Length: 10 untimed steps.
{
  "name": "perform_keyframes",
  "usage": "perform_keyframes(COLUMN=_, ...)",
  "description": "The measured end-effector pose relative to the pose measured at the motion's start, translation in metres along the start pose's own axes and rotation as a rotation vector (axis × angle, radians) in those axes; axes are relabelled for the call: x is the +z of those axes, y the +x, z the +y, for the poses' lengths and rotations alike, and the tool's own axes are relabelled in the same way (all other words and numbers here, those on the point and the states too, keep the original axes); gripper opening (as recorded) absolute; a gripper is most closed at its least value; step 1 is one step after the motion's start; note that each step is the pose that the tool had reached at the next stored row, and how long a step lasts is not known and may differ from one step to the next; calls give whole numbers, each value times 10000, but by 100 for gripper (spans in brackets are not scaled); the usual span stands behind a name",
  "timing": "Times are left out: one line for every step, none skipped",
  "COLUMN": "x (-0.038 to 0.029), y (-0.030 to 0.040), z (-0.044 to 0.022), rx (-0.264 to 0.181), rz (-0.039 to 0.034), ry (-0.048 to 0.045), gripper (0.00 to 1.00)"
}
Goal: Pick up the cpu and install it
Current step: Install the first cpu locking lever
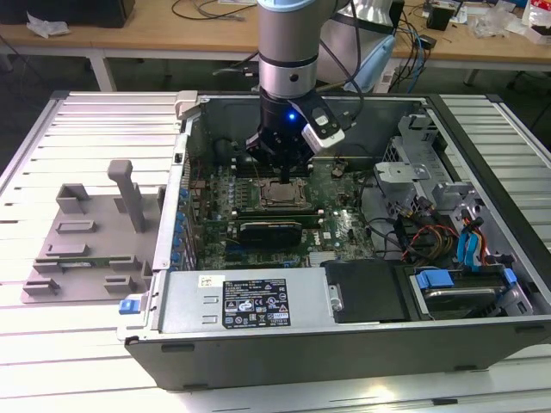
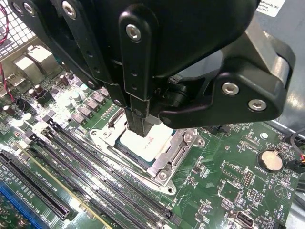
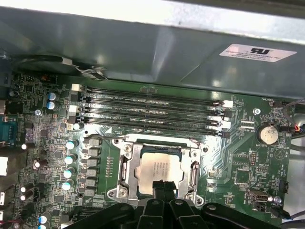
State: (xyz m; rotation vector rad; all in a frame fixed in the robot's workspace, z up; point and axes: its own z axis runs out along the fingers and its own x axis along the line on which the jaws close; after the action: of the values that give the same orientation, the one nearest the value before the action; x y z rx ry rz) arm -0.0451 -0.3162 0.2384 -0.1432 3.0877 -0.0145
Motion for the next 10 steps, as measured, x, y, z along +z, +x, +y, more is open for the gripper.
perform_keyframes(x=0, y=0, z=0, rx=-1, rz=-1, ry=0, gripper=11)
perform_keyframes(x=0, y=0, z=0, rx=0, rz=0, ry=0, gripper=11)
perform_keyframes(x=-4, y=0, z=-1, rx=0, rz=1, ry=1, gripper=11)
perform_keyframes(x=-21, y=-1, z=-1, rx=0, rz=0, ry=-1, gripper=11)
perform_keyframes(x=-52, y=-2, z=-1, rx=0, rz=0, ry=-1, gripper=11)
perform_keyframes(x=-75, y=-3, z=-2, rx=0, rz=0, ry=-2, gripper=11)
perform_keyframes(x=-109, y=-5, z=-2, rx=0, rz=0, ry=-1, gripper=11)
perform_keyframes(x=-190, y=-9, z=-3, rx=0, rz=-1, ry=-2, gripper=11)
perform_keyframes(x=-237, y=-12, z=-4, rx=0, rz=1, ry=-1, gripper=11)
perform_keyframes(x=-273, y=-14, z=-4, rx=0, rz=0, ry=-1, gripper=11)
